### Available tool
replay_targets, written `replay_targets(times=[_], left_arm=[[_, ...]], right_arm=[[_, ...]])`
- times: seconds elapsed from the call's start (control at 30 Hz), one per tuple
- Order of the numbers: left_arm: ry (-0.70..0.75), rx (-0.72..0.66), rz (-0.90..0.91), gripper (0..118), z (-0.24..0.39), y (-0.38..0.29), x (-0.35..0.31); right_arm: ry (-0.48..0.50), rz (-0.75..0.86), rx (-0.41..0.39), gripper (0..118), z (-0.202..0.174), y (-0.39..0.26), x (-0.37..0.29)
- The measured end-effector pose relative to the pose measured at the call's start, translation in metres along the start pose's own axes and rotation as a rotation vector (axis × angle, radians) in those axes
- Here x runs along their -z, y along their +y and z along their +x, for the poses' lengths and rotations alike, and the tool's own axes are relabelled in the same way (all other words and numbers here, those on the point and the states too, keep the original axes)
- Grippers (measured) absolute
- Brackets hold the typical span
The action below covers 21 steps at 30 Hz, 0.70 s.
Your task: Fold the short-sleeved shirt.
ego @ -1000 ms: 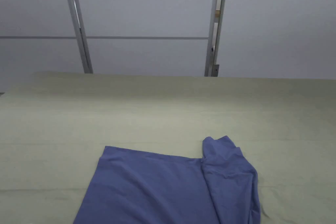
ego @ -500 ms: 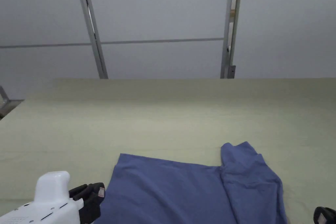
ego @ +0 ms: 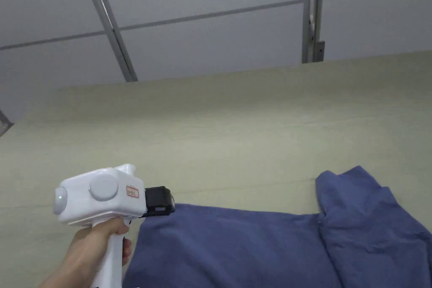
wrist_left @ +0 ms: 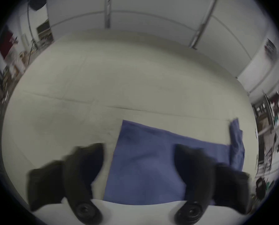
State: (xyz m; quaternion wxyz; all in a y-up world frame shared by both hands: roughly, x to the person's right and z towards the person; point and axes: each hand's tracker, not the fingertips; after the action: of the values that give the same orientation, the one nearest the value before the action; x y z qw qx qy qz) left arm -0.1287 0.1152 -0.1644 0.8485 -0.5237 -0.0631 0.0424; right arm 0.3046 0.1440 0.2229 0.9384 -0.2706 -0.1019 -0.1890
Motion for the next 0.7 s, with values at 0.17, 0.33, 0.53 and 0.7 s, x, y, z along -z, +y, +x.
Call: replay_targets(times=[0.17,0.33,0.53,0.7], left_arm=[[0.012,-0.027,-0.028,88,0.006,-0.015,0.037],[0.096,0.122,0.058,7,0.028,-0.027,0.021],[0.016,0.113,0.102,3,0.033,-0.036,-0.008],[-0.013,0.109,0.122,3,0.03,-0.041,-0.027]], right_arm=[[-0.01,-0.054,-0.013,13,0.015,-0.009,0.027],[-0.044,-0.093,-0.043,15,0.01,-0.004,0.043],[-0.135,-0.125,-0.099,118,-0.002,0.031,0.089],[-0.222,-0.272,-0.145,118,0.005,0.047,0.167]])
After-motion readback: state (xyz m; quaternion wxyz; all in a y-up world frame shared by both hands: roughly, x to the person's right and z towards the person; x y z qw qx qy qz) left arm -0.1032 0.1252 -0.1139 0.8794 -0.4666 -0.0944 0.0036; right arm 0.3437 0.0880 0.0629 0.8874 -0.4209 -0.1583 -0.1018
